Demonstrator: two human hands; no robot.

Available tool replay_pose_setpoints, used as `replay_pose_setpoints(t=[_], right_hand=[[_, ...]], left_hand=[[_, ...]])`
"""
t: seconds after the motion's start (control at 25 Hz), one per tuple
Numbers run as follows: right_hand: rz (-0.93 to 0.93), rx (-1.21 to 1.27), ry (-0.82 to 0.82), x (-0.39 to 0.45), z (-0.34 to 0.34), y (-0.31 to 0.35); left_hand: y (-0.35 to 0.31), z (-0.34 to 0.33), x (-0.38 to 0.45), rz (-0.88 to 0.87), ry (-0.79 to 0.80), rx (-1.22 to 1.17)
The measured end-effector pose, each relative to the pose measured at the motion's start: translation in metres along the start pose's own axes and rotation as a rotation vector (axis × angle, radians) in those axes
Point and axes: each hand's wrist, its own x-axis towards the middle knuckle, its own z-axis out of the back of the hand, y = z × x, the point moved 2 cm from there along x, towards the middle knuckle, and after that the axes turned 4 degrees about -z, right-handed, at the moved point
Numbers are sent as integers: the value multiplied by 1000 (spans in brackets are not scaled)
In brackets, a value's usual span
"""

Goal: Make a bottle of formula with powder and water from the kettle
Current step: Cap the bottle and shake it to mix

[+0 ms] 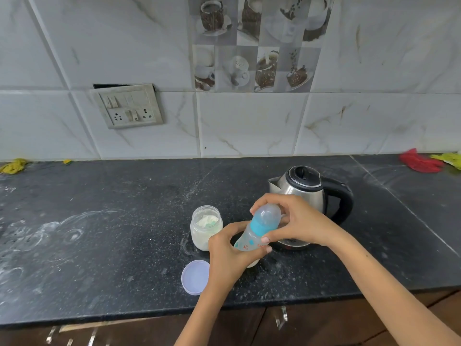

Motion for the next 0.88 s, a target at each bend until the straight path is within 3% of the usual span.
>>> replay_pose_setpoints(t=[0.36,0.56,0.88], right_hand=[[82,208,140,-3,31,16],[69,-46,102,0,26,18],[73,-214,36,4,11,19]], left_hand=[[-2,3,7,30,117,-61],[-1,5,2,17,54,-30],[-7,5,3,-48,1,-8]])
